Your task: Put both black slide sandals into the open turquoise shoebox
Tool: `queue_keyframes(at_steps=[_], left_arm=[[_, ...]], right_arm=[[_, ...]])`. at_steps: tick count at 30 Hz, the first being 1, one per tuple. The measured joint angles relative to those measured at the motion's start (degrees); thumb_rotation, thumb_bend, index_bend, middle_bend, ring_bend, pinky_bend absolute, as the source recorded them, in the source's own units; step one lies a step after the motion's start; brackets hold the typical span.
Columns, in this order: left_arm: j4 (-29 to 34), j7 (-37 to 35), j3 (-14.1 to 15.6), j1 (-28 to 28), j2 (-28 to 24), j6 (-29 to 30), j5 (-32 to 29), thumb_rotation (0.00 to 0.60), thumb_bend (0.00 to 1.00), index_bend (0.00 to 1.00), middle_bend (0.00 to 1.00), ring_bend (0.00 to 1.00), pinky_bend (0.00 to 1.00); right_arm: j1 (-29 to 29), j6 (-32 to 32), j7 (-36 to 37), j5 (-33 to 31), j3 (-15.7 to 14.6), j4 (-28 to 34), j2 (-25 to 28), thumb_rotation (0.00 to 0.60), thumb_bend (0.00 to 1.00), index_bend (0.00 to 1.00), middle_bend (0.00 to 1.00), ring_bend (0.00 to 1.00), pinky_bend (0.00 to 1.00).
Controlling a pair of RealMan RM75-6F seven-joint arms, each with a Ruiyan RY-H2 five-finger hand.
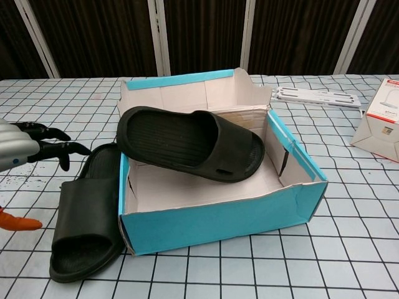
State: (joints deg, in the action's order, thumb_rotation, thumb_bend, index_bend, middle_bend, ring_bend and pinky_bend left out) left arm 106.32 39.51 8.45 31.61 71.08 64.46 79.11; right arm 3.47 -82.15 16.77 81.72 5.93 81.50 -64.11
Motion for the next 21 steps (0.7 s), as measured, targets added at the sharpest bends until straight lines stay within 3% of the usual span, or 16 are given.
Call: queue_keyframes(at_steps=[12, 21], left_arm=[[-6.5, 3.0, -1.5, -0.2, 7.0, -2.0, 0.9, 0.365, 0.25, 0.08, 0.26, 0.07, 0.10], [-8.5, 2.9, -1.5, -0.5, 9.2, -2.5, 3.0, 0.365, 0.22, 0.08, 0.26, 0.07, 0.10]], right_arm=[[-0.2, -0.4, 0.7, 0.2, 0.0, 0.0, 0.3, 0.600, 0.23, 0.24, 0.21, 0.25, 0.21], [-0.3, -0.4, 1.1, 0.3, -0.1, 0.0, 0.5, 0.600, 0.23, 0.24, 0.21, 0.25, 0.21]])
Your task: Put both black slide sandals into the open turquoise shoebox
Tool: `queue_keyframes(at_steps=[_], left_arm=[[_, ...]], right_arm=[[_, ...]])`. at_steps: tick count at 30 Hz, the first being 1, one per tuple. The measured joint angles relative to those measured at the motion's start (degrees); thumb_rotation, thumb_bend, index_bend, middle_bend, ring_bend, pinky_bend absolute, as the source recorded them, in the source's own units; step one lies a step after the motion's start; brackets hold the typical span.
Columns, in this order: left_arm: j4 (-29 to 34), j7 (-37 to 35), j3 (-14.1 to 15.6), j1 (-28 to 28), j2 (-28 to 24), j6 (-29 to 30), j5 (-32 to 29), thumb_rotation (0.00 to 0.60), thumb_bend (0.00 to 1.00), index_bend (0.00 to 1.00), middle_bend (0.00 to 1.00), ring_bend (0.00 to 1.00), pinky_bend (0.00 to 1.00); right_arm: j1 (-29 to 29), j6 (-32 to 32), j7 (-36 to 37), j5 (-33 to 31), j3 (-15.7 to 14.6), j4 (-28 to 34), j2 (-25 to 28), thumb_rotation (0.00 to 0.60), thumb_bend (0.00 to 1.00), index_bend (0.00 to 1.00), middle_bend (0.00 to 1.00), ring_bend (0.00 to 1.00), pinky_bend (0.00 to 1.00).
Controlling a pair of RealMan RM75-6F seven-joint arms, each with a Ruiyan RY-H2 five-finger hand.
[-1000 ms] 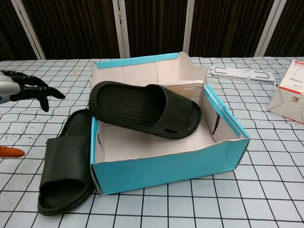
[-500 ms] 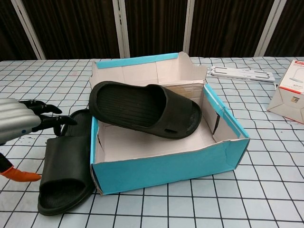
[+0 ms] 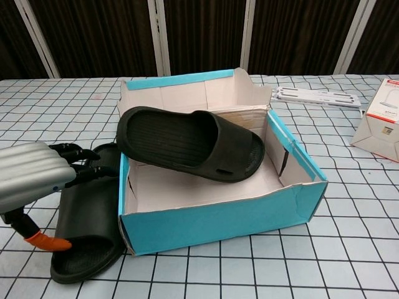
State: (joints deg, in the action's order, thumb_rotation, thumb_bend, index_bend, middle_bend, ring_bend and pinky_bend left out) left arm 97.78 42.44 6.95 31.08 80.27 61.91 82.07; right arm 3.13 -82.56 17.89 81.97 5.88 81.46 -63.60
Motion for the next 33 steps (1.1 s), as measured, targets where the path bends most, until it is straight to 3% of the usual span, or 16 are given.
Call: queue_keyframes(at_steps=[5, 8, 10, 12, 14, 18, 24, 33], left_arm=[[-0.4, 0.0, 0.4, -0.5, 0.1, 0.0, 1.0, 0.364, 0.23, 0.09, 0.29, 0.07, 0.10], [-0.9, 0.5, 0.6, -0.7, 0.2, 0.0, 1.5, 0.377, 0.28, 0.10, 0.33, 0.07, 0.10], [-1.4, 1.2, 0.7, -0.9, 0.4, 0.1, 1.9, 0.437, 0.34, 0.12, 0.35, 0.07, 0.10], [-2.1, 1.8, 0.8, -1.2, 0.9, 0.5, 2.4, 0.558, 0.40, 0.19, 0.39, 0.07, 0.10], [-2.4, 2.1, 0.6, -1.4, 1.2, 1.2, 3.0, 0.600, 0.44, 0.26, 0.41, 0.08, 0.10], [-2.9, 3.1, 0.2, -2.1, 1.2, 3.3, 4.5, 0.600, 0.53, 0.38, 0.47, 0.10, 0.10], [-1.7, 7.2, 0.1, -3.6, -1.2, 7.2, 7.0, 0.600, 0.56, 0.40, 0.47, 0.10, 0.11], [5.1, 14.4, 2.3, -7.6, -12.2, 15.8, 14.7, 0.600, 0.56, 0.41, 0.46, 0.10, 0.11]], right_arm=[[0.0, -0.1, 0.2, 0.2, 0.0, 0.0, 0.0, 0.600, 0.23, 0.24, 0.21, 0.25, 0.21], [0.0, -0.1, 0.2, 0.2, 0.0, 0.0, 0.0, 0.600, 0.23, 0.24, 0.21, 0.25, 0.21], [0.0, -0.1, 0.3, 0.2, -0.1, 0.0, 0.1, 0.600, 0.23, 0.24, 0.21, 0.25, 0.21], [0.0, 0.1, 0.5, 0.2, -0.1, 0.0, 0.1, 0.600, 0.23, 0.24, 0.21, 0.25, 0.21], [0.0, 0.0, 0.4, 0.2, -0.1, 0.1, 0.1, 0.600, 0.23, 0.24, 0.21, 0.25, 0.21], [0.0, 0.0, 0.6, 0.3, -0.1, 0.0, 0.1, 0.600, 0.23, 0.24, 0.21, 0.25, 0.21], [0.0, 0.1, 0.7, 0.2, -0.1, -0.1, 0.1, 0.600, 0.23, 0.24, 0.21, 0.25, 0.21], [0.1, 0.2, 0.5, 0.5, -0.2, 0.2, 0.0, 0.600, 0.23, 0.24, 0.21, 0.25, 0.21]])
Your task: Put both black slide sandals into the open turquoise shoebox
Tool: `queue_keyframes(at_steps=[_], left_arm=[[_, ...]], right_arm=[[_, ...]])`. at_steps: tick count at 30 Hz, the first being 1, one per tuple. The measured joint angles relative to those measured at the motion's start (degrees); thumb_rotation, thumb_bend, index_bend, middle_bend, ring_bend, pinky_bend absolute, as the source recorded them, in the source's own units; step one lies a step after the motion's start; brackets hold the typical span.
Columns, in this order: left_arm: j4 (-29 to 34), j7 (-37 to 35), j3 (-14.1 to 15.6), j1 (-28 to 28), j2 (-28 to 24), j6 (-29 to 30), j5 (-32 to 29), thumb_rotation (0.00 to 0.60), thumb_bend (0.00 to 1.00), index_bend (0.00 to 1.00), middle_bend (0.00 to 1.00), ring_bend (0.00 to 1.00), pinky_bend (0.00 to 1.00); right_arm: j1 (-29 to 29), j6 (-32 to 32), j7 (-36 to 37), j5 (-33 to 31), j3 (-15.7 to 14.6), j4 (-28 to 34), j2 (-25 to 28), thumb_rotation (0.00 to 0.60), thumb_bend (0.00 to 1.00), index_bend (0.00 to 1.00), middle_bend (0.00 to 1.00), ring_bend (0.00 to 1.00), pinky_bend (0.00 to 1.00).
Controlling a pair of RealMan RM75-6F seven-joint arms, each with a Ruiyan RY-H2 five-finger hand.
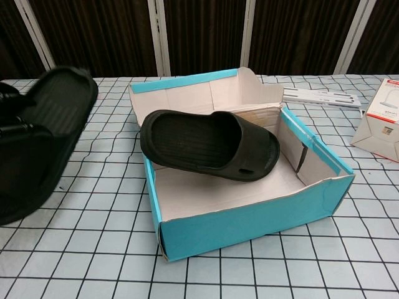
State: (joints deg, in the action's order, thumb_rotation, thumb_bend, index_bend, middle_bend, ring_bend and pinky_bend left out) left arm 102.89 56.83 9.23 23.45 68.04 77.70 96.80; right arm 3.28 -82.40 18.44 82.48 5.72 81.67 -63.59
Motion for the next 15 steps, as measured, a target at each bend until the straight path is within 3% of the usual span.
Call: queue_keyframes(at_steps=[4, 7, 10, 15], left_arm=[[2.6, 3.3, -1.3, 0.1, -3.4, 3.5, 7.5, 0.600, 0.56, 0.41, 0.46, 0.10, 0.11], [6.2, 7.6, -4.1, 1.7, -6.2, 3.7, 13.0, 0.600, 0.56, 0.41, 0.46, 0.10, 0.11], [10.5, 12.2, -7.1, 4.3, -8.3, 0.8, 14.7, 0.600, 0.56, 0.41, 0.46, 0.10, 0.11], [15.2, 16.5, -12.1, 10.2, -9.9, -10.4, 13.7, 0.600, 0.56, 0.40, 0.47, 0.10, 0.11]], right_arm=[[0.1, 0.0, 0.1, 0.2, -0.1, 0.1, 0.0, 0.600, 0.23, 0.24, 0.21, 0.25, 0.21], [0.1, 0.0, 0.1, 0.2, 0.0, 0.1, 0.0, 0.600, 0.23, 0.24, 0.21, 0.25, 0.21], [0.1, 0.0, 0.2, 0.2, 0.0, -0.1, -0.1, 0.600, 0.23, 0.24, 0.21, 0.25, 0.21], [0.1, 0.1, 0.7, 0.1, 0.0, -0.4, 0.0, 0.600, 0.23, 0.24, 0.21, 0.25, 0.21]])
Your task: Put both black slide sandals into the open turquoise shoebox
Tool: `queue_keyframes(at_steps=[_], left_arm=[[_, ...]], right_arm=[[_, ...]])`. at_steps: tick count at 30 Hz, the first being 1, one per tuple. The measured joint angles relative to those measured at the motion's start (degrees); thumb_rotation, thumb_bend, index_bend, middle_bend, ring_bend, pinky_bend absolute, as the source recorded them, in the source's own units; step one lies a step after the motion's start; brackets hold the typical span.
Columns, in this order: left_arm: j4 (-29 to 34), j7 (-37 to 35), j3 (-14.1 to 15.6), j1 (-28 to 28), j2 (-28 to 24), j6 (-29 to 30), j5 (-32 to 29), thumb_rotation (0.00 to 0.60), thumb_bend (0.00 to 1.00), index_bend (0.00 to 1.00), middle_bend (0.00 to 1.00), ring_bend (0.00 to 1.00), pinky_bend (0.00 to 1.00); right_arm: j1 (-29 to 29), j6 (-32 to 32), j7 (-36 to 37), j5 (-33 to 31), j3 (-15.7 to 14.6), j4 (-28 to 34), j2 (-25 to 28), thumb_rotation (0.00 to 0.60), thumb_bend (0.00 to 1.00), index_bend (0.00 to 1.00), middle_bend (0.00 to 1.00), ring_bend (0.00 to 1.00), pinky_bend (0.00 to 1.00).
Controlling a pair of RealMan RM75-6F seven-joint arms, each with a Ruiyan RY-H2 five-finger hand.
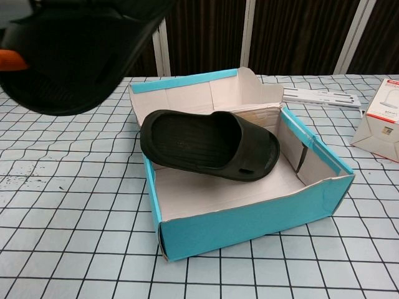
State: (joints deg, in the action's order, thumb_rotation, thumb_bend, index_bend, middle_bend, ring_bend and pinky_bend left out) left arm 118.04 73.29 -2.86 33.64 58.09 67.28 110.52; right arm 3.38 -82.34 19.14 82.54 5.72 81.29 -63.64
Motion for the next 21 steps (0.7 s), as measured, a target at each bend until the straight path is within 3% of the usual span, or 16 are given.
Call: queue_keyframes(at_steps=[4, 8, 14, 21], left_arm=[[2.7, 3.5, -3.7, 4.9, 0.5, -10.5, -4.0, 0.600, 0.56, 0.40, 0.47, 0.10, 0.11], [3.7, 7.3, -6.8, 10.4, 4.4, -19.8, -9.7, 0.600, 0.56, 0.40, 0.47, 0.10, 0.11], [0.6, 11.5, -8.9, 16.3, 14.5, -26.3, -16.6, 0.600, 0.56, 0.39, 0.47, 0.10, 0.11], [-4.8, 16.3, -9.2, 20.1, 21.3, -28.9, -23.9, 0.600, 0.56, 0.42, 0.48, 0.10, 0.11]], right_arm=[[-0.1, -0.2, 0.3, 0.0, 0.0, -0.2, 0.0, 0.600, 0.23, 0.24, 0.21, 0.25, 0.21], [0.0, 0.0, 0.3, 0.1, -0.1, -0.2, 0.0, 0.600, 0.23, 0.24, 0.21, 0.25, 0.21], [-0.1, 0.0, 0.6, -0.1, 0.0, -0.4, 0.0, 0.600, 0.23, 0.24, 0.21, 0.25, 0.21], [-0.2, -0.1, 1.4, -0.3, 0.1, -0.8, 0.1, 0.600, 0.23, 0.24, 0.21, 0.25, 0.21]])
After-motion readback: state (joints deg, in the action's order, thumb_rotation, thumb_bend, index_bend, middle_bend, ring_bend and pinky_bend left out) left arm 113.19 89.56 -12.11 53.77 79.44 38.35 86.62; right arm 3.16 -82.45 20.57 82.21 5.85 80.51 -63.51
